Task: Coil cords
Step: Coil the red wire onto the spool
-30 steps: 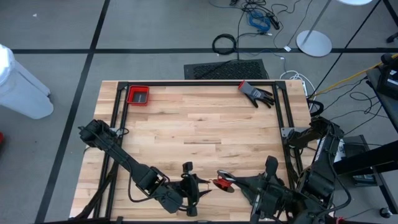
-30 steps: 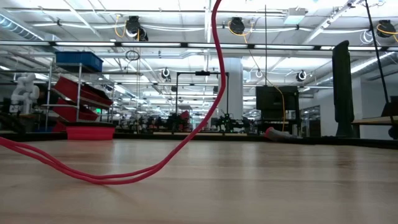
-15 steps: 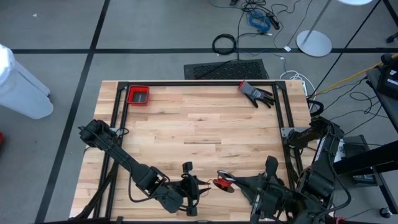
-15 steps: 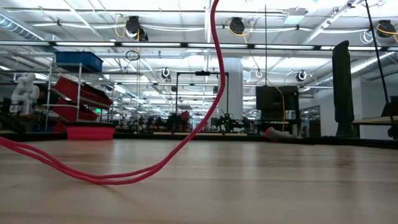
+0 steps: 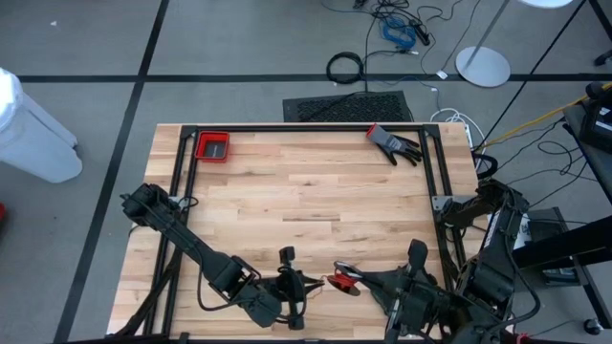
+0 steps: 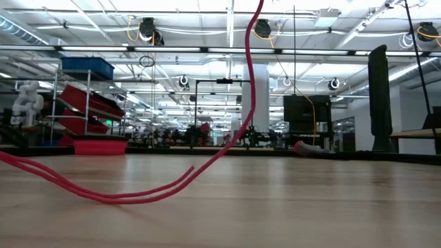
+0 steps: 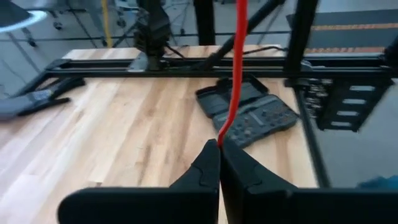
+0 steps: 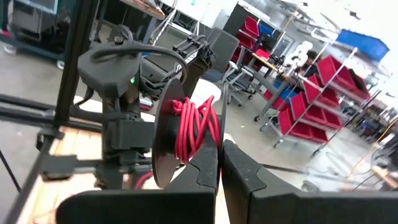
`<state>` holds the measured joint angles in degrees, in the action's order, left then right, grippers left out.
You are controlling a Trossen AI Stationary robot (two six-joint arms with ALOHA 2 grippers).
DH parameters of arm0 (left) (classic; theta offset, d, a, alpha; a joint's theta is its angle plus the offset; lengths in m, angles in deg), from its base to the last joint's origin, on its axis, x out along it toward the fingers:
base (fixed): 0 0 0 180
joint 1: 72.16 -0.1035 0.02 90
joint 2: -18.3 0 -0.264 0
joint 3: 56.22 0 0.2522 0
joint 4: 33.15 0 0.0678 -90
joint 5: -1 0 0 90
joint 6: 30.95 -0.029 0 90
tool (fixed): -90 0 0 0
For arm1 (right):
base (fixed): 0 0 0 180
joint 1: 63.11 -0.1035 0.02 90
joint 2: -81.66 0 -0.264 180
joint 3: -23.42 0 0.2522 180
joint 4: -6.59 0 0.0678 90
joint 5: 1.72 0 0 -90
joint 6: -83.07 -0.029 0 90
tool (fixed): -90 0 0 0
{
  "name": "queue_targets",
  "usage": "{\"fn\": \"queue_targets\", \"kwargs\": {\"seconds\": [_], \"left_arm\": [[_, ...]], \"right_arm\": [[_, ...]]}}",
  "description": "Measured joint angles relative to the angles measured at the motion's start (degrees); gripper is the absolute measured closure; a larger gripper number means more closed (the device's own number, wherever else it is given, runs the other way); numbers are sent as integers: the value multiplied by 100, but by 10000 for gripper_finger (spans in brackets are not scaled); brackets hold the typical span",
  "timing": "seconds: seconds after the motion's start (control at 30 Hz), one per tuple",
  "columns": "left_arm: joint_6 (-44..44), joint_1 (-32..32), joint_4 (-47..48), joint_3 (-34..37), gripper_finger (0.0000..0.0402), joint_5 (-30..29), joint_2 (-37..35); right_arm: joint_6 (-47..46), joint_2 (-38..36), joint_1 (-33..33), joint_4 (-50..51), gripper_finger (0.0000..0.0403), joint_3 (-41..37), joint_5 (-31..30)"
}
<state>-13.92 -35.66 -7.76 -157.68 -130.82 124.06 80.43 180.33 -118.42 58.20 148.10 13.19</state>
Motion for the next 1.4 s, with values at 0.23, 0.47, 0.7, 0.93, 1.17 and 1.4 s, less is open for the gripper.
{"fn": "queue_targets", "kwargs": {"seconds": [0.23,0.47,0.7,0.93,1.17,1.4], "left_arm": [[-244,-346,-88,-2,400,-195,-7],[-240,-558,-104,-2,401,-211,-7],[-462,-611,-525,-2,401,-556,-7],[-851,-645,-825,-4,401,-798,-7],[-881,-729,-820,-4,401,-594,-7],[-900,-750,-1072,-4,401,-265,-7]], "right_arm": [[-530,0,185,4,403,0,25],[-692,47,325,11,403,0,-238],[-628,308,666,11,403,2,-599],[-573,420,855,-65,403,2,-545],[-528,420,833,-299,403,2,-413],[-496,484,980,-303,403,2,-356]]}}
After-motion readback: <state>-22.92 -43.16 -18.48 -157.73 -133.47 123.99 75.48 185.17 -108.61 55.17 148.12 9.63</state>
